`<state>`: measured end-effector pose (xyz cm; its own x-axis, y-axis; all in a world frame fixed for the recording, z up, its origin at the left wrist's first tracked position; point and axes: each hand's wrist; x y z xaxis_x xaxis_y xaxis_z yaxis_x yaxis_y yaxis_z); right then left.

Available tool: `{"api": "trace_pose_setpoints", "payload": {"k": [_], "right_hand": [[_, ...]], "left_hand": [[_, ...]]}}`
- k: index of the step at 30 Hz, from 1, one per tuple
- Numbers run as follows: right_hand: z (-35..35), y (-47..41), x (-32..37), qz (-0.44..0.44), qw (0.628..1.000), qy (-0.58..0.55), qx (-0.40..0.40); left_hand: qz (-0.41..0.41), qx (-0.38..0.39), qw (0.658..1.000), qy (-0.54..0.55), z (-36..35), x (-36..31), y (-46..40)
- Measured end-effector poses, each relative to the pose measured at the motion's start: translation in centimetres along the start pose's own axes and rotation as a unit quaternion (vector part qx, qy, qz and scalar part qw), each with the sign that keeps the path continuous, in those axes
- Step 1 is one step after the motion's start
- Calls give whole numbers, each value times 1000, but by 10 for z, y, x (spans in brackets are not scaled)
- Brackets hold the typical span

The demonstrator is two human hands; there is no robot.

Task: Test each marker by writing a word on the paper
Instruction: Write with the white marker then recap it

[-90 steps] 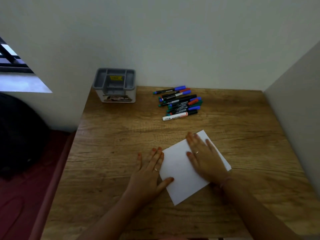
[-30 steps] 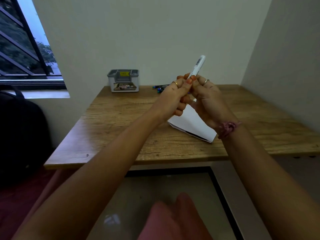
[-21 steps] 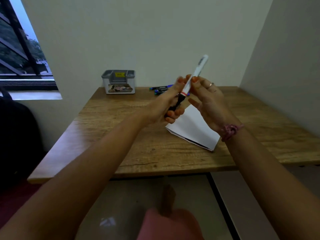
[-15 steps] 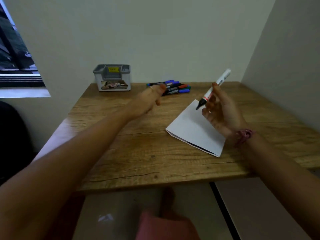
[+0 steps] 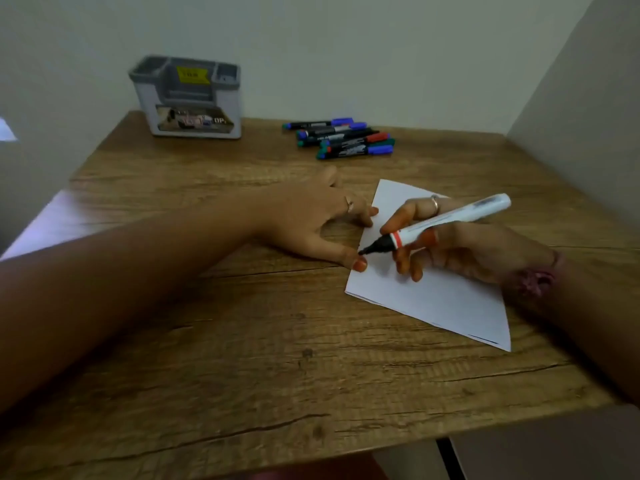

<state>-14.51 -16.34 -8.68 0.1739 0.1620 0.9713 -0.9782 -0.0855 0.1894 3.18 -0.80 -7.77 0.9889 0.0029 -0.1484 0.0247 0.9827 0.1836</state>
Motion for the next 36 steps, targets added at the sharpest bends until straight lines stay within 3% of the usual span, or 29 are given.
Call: {"api": "trace_pose_setpoints", "payload": {"k": [4, 8, 16, 24, 31, 36], "right_hand": [[-5, -14, 10, 62, 987, 147, -35], [-22, -23, 7, 150, 987, 58, 12], [-30, -20, -1, 167, 972, 165, 4], [-32, -18, 1, 156, 971, 177, 41], [-33, -22, -1, 165, 967, 194, 0], [-31, -18, 1, 159, 971, 173, 38]], "left_hand": [[-14, -26, 999, 22, -11, 8, -1], [22, -30, 999, 32, -12, 7, 3], [4, -4, 1000, 26, -11, 6, 5], [0, -9, 999, 48, -14, 9, 4], [-19, -29, 999, 37, -14, 8, 3], [-15, -20, 998, 62, -11, 4, 7]]}}
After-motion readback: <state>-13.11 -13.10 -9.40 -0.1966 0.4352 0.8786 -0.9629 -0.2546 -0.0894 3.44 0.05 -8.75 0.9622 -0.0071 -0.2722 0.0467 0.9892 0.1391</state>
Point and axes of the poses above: each hand's wrist, its own y-axis away from the middle knuckle, its own z-axis out of the back of the hand, x = y × z, and after that the axes turned 9 degrees about x, right-handed
